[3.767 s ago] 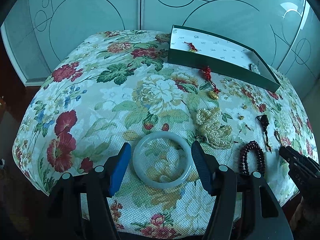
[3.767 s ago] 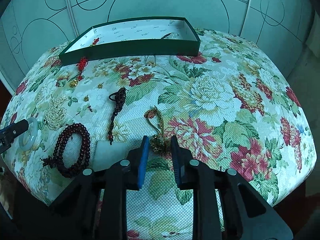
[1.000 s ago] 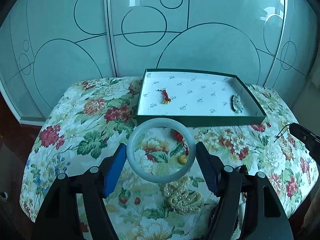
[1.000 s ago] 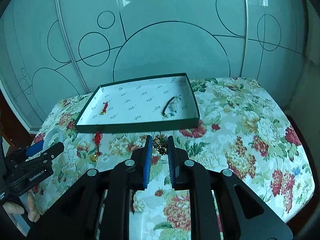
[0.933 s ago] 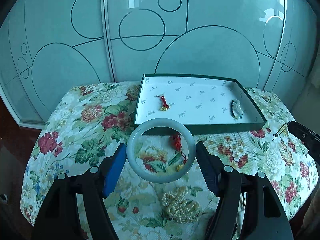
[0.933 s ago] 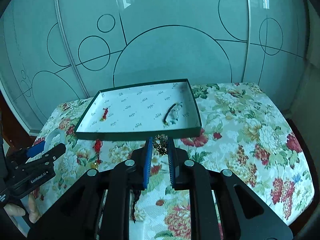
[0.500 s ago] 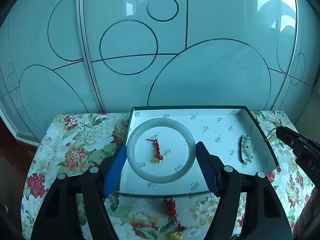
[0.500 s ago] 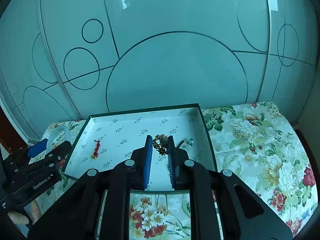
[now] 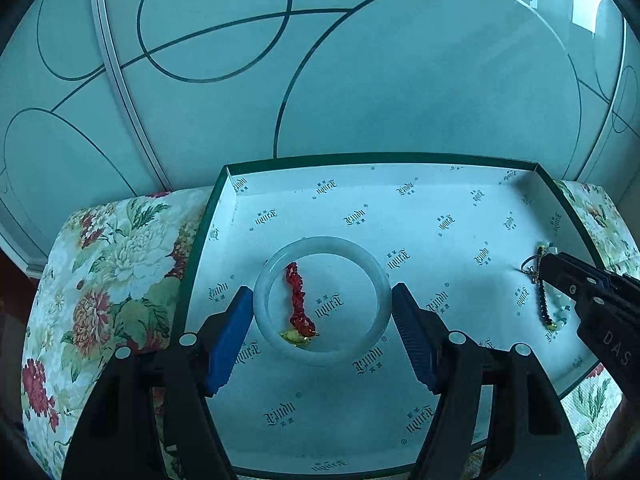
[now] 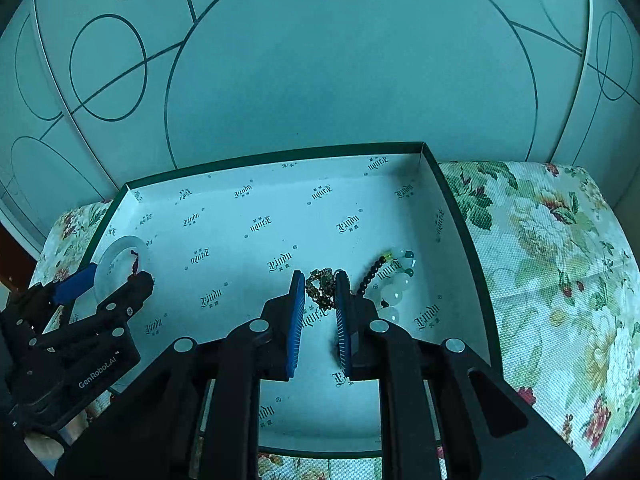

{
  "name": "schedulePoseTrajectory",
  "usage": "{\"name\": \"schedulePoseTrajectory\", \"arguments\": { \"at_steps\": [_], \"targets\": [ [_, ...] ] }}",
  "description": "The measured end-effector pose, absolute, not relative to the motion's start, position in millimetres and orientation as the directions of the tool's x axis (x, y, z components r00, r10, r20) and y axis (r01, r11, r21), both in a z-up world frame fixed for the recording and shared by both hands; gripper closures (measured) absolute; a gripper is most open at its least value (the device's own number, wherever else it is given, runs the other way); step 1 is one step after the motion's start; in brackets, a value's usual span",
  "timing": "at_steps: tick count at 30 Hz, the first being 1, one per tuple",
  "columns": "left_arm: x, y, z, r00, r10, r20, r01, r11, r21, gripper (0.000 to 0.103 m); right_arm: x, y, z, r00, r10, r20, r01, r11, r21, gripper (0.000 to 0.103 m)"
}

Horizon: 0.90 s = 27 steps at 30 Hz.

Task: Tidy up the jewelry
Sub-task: 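Lower the bangle and gold pendant into the green box and open both grippers, then withdraw both tools from the box toward the remaining jewelry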

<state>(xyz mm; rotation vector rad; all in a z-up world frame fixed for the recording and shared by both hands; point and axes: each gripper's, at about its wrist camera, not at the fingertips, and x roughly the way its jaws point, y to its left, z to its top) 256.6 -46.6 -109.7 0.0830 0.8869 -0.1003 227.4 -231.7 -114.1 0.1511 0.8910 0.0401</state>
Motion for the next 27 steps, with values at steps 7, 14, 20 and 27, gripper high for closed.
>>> {"name": "schedulePoseTrajectory", "arguments": {
  "at_steps": [7,14,20,27],
  "targets": [
    [254,-45,-117,0.587,-0.065,-0.807,0.116,0.993,0.004,0.033,222,-232,-109,0.649,0.094,-0.755,0.03,0.988,0.148,0.077],
    [234,-40,-86,0.636,-0.071,-0.768,0.125,0.992,0.012,0.032,192,-243,-79,0.691,0.101,-0.716,0.035,0.984,0.173,0.074],
    [207,-21,-63,0.662,-0.081,-0.745,0.099,0.995,-0.021,0.033,146,-250,-74,0.687,0.106,-0.719,0.039,0.982,0.182,0.074],
    [160,8,-69,0.641,-0.055,-0.766,0.047,0.998,-0.032,0.033,87,-250,-89,0.655,0.114,-0.747,0.044,0.981,0.188,0.074]
  ]
}}
